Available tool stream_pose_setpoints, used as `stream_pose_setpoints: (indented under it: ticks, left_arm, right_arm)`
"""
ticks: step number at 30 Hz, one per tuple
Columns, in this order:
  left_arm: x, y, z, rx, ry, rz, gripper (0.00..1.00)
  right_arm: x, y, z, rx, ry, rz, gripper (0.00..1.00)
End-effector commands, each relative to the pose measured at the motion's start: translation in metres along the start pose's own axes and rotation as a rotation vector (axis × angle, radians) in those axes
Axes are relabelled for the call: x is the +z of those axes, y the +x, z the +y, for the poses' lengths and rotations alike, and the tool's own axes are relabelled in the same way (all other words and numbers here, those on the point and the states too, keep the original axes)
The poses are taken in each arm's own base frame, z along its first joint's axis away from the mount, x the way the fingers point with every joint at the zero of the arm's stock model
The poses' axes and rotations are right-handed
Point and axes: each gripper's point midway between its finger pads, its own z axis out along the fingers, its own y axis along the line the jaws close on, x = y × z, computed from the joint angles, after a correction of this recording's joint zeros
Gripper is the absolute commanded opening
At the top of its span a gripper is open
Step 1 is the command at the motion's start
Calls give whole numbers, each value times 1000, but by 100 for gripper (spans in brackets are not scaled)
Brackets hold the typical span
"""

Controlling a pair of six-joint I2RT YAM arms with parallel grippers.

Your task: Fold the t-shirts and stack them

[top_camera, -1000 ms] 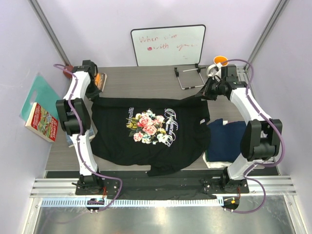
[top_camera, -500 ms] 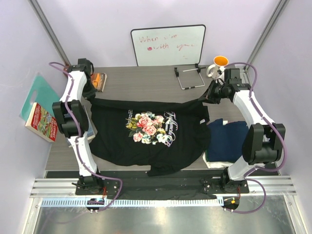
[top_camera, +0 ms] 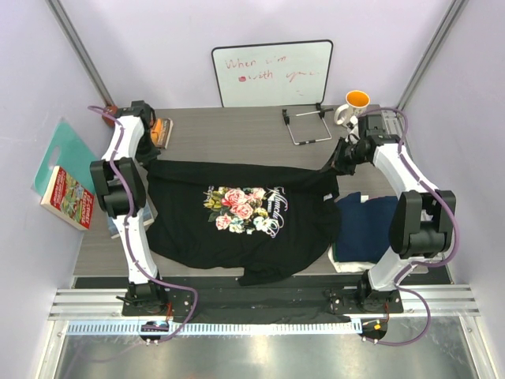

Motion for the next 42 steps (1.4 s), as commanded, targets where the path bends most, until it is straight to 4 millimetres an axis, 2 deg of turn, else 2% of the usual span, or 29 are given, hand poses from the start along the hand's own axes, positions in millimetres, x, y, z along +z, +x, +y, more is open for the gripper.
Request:
stream_pose_setpoints:
  ticks: [1, 2, 4, 6, 9, 14, 18, 19, 22, 23, 25, 28, 29, 31, 34, 39, 42]
  left_arm:
    - [-11, 0, 3, 16, 21, 14, 6]
    - [-10, 1, 3, 20, 19, 18, 10]
    - [-8, 3, 5, 30, 3, 26, 17]
    - [-8, 5, 9, 35, -17, 34, 19]
    - [-8, 8, 17, 41, -46, 37, 29]
    - [-15, 5, 26, 23, -84, -4, 30]
    - [-25, -10, 14, -19, -22, -59, 30]
    - [-30, -15, 8, -32, 6, -75, 30]
    - [-36, -20, -19, -47, 84, -95, 30]
    - [-34, -19, -26, -39, 91, -93, 30]
    - [-41, -20, -45, -13, 115, -115, 31]
    - [-39, -16, -60, 13, 124, -108, 30]
    - [-39, -13, -66, 23, 131, -107, 30]
    - [-37, -4, -78, 49, 139, -94, 30]
    - [-34, 2, -81, 63, 138, -86, 30]
    - [-23, 9, -82, 75, 130, -66, 30]
    - [-15, 14, -82, 83, 125, -44, 29]
  right_arm:
    - [-1, -5, 0, -18, 13, 14, 1]
    - [1, -3, 0, -12, 14, 24, 1]
    - [1, -2, 2, -11, 4, 35, 11]
    - [1, 3, -1, -6, 16, 58, 19]
    - [-7, 7, -1, -6, 33, 62, 22]
    - [-22, 10, 6, -3, 27, 54, 25]
    - [-41, -9, 21, -29, 20, -36, 33]
    - [-42, -16, 18, -30, 43, -66, 34]
    - [-34, -31, 22, -31, 22, -99, 38]
    - [-21, -36, 20, -24, 10, -89, 39]
    - [-14, -47, 24, -22, -7, -92, 39]
    - [8, -59, 16, -14, -1, -101, 40]
    - [26, -59, 7, -9, 9, -83, 40]
    - [42, -51, 0, -6, 23, -35, 40]
    - [65, -31, -10, -5, 43, 42, 40]
    - [69, -1, 2, -41, 30, 105, 39]
    - [67, 21, 16, -70, -4, 171, 37]
